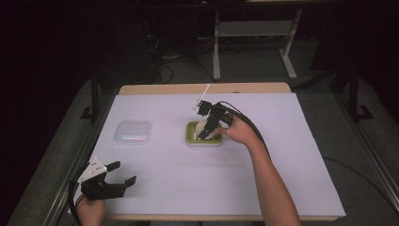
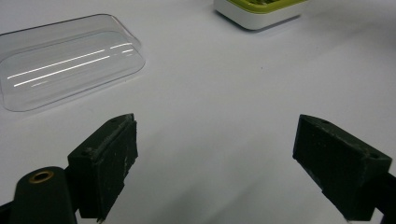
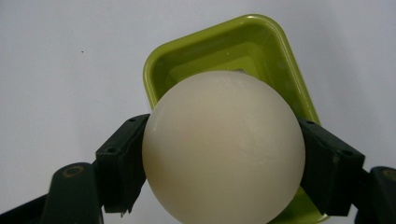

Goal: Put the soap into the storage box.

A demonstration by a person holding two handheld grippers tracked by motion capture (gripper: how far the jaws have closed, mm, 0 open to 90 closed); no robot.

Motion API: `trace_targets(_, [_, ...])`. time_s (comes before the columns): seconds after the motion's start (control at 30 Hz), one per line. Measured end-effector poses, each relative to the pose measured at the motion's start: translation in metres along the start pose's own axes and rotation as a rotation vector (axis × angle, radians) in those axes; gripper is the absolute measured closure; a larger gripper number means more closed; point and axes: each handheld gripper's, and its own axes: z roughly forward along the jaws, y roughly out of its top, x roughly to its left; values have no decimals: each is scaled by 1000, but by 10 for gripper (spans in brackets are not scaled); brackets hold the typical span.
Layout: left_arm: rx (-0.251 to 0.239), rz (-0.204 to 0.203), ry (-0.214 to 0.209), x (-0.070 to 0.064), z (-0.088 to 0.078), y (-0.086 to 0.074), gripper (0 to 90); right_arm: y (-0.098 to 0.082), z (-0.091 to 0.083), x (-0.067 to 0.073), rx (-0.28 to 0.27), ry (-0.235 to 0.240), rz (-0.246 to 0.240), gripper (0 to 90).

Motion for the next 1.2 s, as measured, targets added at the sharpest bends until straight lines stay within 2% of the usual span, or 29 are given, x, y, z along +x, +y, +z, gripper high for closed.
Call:
trace_targets(0.6, [-1,2,-1,-1,1,0,130,1,9,-3,27,-4,22,241])
trace_targets(1.2, [-2,3,-2,0,0,0,130,2,13,-3,26,-5,24,241])
